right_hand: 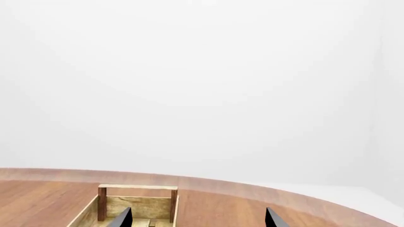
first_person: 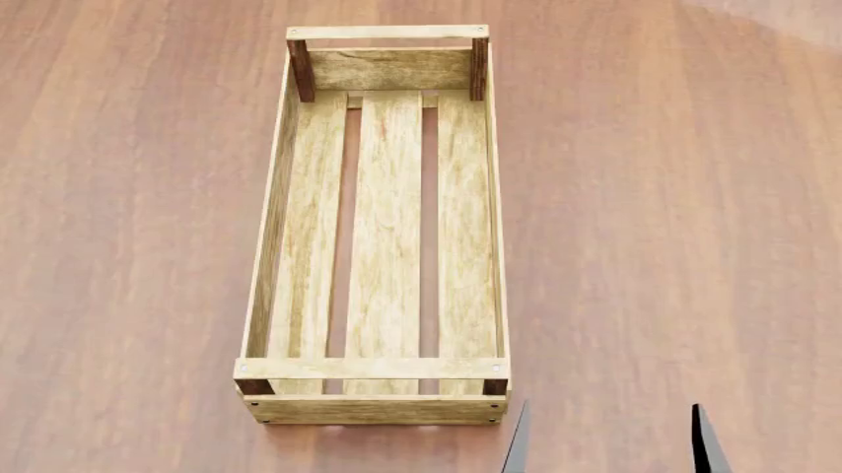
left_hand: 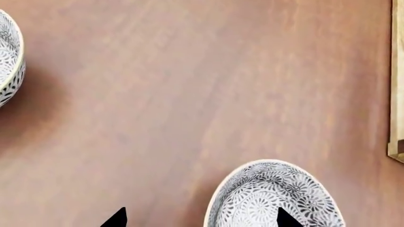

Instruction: Stack the right bowl on the left bowl and place them in the tray.

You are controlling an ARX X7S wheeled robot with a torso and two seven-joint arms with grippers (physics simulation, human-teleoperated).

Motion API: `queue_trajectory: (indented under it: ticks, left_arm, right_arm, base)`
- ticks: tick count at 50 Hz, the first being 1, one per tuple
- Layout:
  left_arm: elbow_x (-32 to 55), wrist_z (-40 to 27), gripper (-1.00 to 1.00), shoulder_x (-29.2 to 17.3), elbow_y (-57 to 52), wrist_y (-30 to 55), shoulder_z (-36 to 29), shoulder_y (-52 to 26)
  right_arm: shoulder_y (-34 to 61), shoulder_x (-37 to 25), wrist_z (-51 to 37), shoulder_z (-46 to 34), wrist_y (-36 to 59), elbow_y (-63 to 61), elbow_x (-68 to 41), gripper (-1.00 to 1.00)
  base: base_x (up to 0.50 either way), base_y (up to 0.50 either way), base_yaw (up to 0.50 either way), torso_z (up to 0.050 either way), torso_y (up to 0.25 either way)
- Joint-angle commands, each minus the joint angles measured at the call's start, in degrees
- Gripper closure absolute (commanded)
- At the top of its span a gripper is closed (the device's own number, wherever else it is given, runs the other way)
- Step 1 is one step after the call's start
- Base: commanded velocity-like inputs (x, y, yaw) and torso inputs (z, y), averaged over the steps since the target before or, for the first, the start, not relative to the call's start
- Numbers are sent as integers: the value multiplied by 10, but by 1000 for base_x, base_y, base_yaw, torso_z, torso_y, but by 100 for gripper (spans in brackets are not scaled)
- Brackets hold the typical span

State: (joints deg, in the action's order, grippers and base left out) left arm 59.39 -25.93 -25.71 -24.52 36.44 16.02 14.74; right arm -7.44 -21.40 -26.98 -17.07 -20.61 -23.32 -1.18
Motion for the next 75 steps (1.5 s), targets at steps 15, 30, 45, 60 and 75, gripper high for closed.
queue_trajectory:
  ticks: [15, 30, 45, 60, 75]
  left_arm:
    - [-17, 18, -100, 14, 5, -11, 1, 4]
    - [-14, 18, -100, 15, 9, -8, -6, 5]
    - [-24, 22, -100, 16, 16, -11, -17, 6]
    - [-32, 26, -100, 18, 26, -16, -25, 5]
    - [-40, 32, -100, 19, 35, -19, -37, 5]
  right_arm:
    - [1, 8, 9, 9, 2, -2, 12, -100]
    - [1, 5, 6, 7, 3, -4, 11, -100]
    - [2, 4, 4, 4, 3, -2, 11, -100]
    - [3, 1, 4, 2, 4, -3, 5, -100]
    - [4, -1, 2, 0, 2, 0, 4, -100]
  base:
    - [0, 0, 0, 0, 0]
    - [0, 0, 0, 0, 0]
    - [0, 0, 0, 0, 0]
    - [0, 0, 0, 0, 0]
    - [0, 0, 0, 0, 0]
